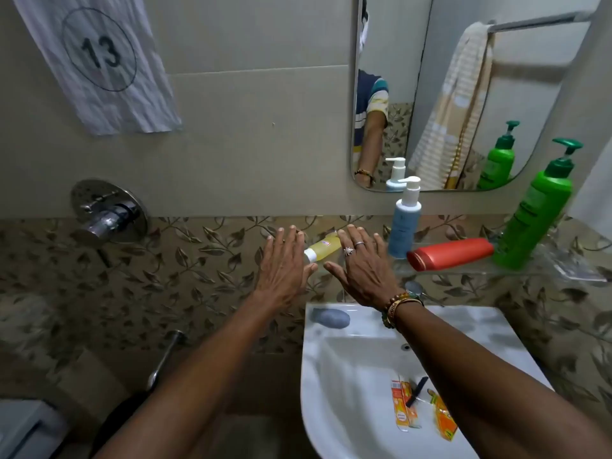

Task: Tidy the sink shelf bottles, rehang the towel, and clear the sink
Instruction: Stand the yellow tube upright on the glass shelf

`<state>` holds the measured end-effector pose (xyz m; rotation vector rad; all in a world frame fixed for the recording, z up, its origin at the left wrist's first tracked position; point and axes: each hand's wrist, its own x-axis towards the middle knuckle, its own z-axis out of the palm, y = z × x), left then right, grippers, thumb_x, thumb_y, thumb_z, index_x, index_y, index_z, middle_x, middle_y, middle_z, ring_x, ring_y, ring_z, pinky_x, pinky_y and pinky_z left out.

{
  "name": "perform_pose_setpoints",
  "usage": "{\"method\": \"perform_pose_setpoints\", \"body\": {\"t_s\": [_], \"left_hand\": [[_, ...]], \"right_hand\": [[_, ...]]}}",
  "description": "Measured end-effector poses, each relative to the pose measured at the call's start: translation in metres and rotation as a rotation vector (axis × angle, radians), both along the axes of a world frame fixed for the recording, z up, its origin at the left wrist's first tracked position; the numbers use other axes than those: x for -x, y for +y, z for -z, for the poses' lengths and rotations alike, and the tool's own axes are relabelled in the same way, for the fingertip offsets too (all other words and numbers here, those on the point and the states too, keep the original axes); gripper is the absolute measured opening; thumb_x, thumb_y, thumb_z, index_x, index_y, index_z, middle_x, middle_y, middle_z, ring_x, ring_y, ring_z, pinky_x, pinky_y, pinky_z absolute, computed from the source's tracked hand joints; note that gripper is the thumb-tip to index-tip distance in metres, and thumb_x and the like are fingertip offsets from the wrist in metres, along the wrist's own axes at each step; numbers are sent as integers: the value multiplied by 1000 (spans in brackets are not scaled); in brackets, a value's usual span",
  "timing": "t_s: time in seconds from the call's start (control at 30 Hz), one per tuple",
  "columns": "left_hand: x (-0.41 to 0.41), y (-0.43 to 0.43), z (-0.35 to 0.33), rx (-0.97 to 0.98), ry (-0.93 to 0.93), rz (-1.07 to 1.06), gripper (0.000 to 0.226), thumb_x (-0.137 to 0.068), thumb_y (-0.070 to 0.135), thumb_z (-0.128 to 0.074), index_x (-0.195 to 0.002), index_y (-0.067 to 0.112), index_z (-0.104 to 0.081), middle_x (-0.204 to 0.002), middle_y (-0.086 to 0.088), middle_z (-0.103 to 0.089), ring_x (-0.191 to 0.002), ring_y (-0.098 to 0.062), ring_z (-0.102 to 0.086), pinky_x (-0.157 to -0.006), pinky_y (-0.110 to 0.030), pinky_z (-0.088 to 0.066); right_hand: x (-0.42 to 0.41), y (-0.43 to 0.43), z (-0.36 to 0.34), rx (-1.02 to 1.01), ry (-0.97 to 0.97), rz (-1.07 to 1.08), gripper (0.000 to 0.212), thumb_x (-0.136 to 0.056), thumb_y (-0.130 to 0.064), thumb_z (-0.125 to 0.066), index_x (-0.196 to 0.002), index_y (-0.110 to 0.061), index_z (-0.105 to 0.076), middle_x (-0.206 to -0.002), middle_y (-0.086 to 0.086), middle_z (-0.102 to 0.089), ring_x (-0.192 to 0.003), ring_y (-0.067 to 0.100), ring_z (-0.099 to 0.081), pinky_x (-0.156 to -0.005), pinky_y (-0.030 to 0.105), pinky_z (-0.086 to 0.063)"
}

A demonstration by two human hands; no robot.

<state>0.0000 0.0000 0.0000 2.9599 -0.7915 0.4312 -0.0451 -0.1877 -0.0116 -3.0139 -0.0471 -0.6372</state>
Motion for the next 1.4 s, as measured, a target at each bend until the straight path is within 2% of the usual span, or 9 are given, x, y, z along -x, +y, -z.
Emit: {"method": "perform_pose_setpoints", "body": {"t_s": [0.17, 0.3, 0.57, 0.67, 0.77, 0.9, 1.1, 1.23, 1.4], "left_hand": [[-22, -7, 6, 48, -11, 55, 73, -99, 54, -38, -154, 8, -22, -161, -14, -22, -149, -30, -18, -122, -45, -13], [-38, -13, -4, 97, -38, 122, 53, -98, 55, -40, -132, 15, -47, -137, -7, -51, -119, -27, -48, -97, -39, -37], [-59, -20, -12, 90, 54, 154, 52, -99, 57, -38, -113, 12, -60, -114, -12, -64, -104, -30, -54, -88, -39, -41], [-59, -22, -12, 97, 105, 165, 45, -95, 53, -53, -100, 9, -63, -97, -15, -67, -86, -28, -56, -70, -34, -39], [-57, -22, -12, 126, 169, 136, 42, -89, 49, -65, -103, 9, -65, -91, -13, -68, -75, -25, -55, -63, -32, -40], [-61, -22, -15, 235, 280, 92, 43, -83, 46, -72, -108, 11, -66, -97, -13, -69, -84, -28, -61, -65, -30, -41], [-68, -27, -21, 374, 458, -36, 53, -72, 40, -85, -114, 17, -63, -115, -9, -66, -103, -27, -62, -79, -32, -49], [-70, -25, -23, 457, 536, -68, 69, -73, 37, -85, -131, 18, -53, -128, -8, -61, -119, -28, -57, -94, -34, -47], [-64, -25, -25, 576, 673, 0, 88, -72, 20, -87, -147, 17, -41, -120, -9, -64, -104, -22, -62, -91, -31, -51]], "right_hand": [[-8, -4, 4, 18, 9, 32, 72, -99, -62, -28, -148, -11, -39, -153, 13, -39, -140, 31, -37, -115, 53, -24], [-19, -6, -6, -6, 5, 79, 66, -100, -60, -25, -143, -16, -46, -144, 8, -50, -129, 27, -48, -108, 46, -31], [-26, 6, -13, -63, 40, 165, 56, -105, -50, -25, -137, -14, -54, -132, 9, -58, -114, 29, -57, -92, 44, -38], [-29, 10, -10, -30, 115, 178, 53, -105, -48, -21, -124, -17, -60, -114, 6, -62, -102, 25, -56, -84, 39, -35], [-34, 13, -8, -53, 134, 146, 46, -106, -46, -23, -111, -18, -58, -97, 6, -62, -85, 23, -54, -76, 36, -32], [-39, 14, -11, -152, 136, 74, 35, -106, -44, -30, -81, -24, -44, -74, 3, -52, -67, 22, -49, -66, 37, -37], [-49, 9, -12, -526, 90, 102, 39, -103, -39, -43, -127, -15, -62, -100, 10, -70, -87, 24, -63, -76, 36, -50], [-55, 7, -15, -894, 23, 104, 41, -98, -31, -58, -133, -10, -56, -102, 4, -67, -90, 18, -65, -80, 37, -56], [-59, 7, -22, -1442, 15, 40, 45, -90, -12, -71, -131, -2, -56, -104, 10, -70, -92, 26, -72, -79, 39, -61]]}}
